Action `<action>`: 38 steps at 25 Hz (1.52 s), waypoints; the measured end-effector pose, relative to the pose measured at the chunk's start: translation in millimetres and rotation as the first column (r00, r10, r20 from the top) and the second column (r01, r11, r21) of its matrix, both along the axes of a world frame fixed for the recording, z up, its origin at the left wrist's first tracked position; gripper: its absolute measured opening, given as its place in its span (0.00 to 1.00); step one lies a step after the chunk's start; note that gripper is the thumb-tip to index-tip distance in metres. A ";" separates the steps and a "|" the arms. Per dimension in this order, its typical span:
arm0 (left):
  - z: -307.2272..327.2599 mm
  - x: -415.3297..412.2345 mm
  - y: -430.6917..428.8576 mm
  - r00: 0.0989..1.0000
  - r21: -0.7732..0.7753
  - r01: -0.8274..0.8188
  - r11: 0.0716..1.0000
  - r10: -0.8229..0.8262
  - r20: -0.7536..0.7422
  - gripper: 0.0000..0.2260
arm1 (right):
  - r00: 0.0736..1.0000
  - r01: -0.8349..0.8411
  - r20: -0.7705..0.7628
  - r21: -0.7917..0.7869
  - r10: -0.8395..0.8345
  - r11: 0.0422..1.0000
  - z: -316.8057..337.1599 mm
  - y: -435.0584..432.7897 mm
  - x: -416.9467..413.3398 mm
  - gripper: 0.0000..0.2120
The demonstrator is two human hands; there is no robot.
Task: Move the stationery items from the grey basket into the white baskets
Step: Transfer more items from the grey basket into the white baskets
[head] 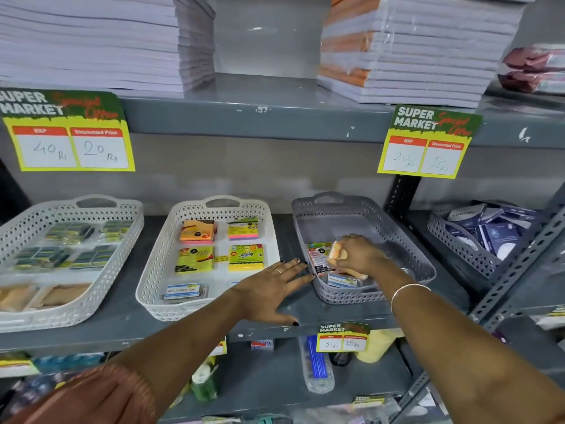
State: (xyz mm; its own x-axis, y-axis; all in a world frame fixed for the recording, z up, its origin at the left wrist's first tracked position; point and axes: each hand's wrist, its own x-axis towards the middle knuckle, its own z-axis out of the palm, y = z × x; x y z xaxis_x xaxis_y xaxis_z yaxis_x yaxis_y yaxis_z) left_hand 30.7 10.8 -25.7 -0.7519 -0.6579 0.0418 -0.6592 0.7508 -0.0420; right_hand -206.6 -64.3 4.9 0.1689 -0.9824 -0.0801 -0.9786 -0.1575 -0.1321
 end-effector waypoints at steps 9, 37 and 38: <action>25.3 100.9 27.4 0.947 -0.167 -0.290 0.942 0.257 -0.193 0.38 | 0.985 -0.161 0.031 -0.195 0.170 0.967 60.6 -12.4 98.7 0.19; -9.5 461.7 128.8 0.659 -0.061 -0.749 0.660 0.734 -0.163 0.50 | 0.853 -0.519 0.004 0.102 0.522 0.848 -4.3 94.4 514.4 0.26; -9.6 461.3 129.0 0.659 -0.065 -0.750 0.658 0.734 -0.164 0.49 | 0.850 -0.523 0.003 0.119 0.526 0.844 -5.1 93.7 514.2 0.27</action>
State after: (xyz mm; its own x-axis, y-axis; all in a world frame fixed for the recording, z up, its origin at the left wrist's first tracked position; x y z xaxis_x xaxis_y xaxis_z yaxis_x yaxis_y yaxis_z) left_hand 492.0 139.8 -35.4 0.0006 -0.9783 0.2073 -0.9998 0.0033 0.0184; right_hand 307.6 29.4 -0.2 0.6525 -0.7320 -0.1961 -0.7577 -0.6344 -0.1530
